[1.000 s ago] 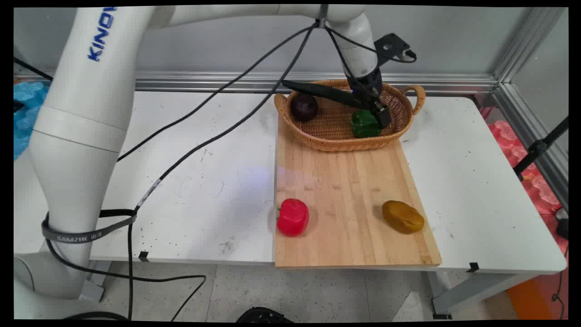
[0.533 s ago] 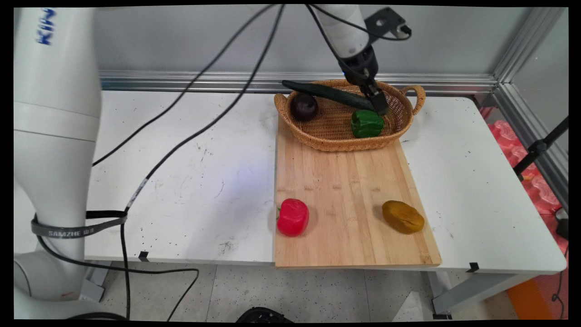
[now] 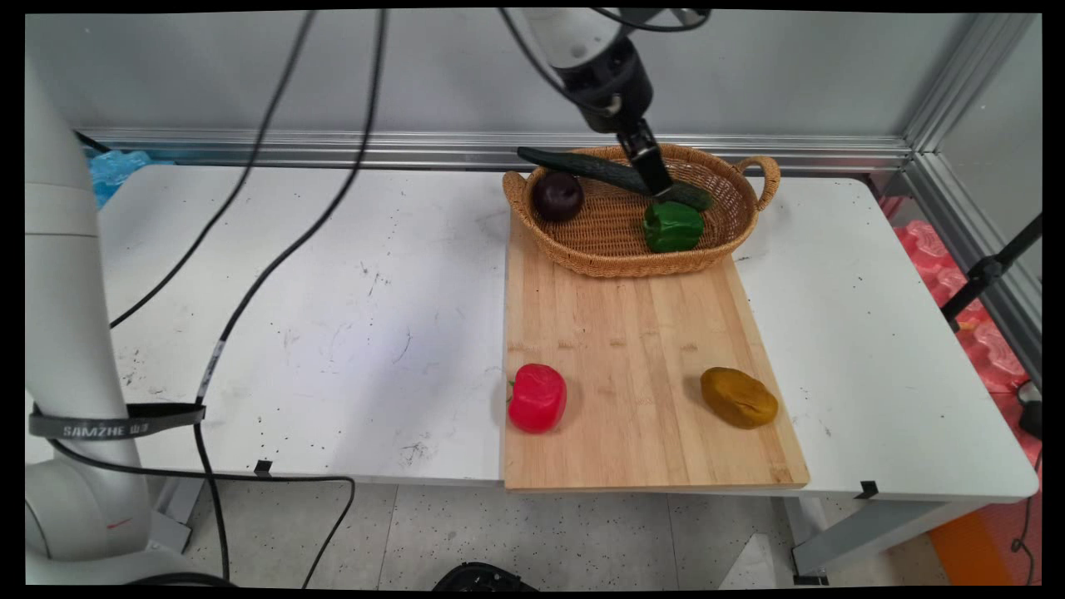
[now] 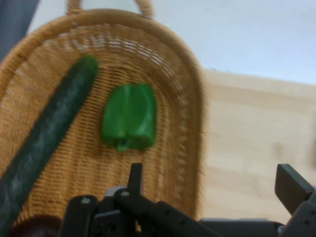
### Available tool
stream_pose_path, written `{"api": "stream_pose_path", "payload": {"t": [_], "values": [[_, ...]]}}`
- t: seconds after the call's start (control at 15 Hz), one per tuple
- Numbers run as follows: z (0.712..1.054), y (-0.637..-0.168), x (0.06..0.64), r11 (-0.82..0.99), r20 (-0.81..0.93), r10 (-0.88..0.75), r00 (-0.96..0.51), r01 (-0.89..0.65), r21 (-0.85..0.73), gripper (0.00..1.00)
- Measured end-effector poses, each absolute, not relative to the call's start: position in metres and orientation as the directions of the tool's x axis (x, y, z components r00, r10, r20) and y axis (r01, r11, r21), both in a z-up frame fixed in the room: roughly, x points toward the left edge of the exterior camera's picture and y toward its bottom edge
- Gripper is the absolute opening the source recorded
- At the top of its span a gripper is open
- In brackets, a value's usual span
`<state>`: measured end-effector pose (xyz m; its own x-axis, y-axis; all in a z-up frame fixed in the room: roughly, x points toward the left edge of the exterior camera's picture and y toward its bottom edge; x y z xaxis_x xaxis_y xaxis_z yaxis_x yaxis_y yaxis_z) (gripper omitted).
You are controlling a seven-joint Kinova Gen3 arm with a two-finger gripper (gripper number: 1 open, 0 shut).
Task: Pick up the potato from the cutting board
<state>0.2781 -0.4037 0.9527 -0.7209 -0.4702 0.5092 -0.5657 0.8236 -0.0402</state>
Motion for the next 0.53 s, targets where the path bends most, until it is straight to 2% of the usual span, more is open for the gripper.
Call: {"api": "stream_pose_path", "payload": {"t": [0.53], "values": [[0.984,-0.327,0.315,0.94,0.5,-0.287,-0.817,-0.342,-0.02,1.0]]}}
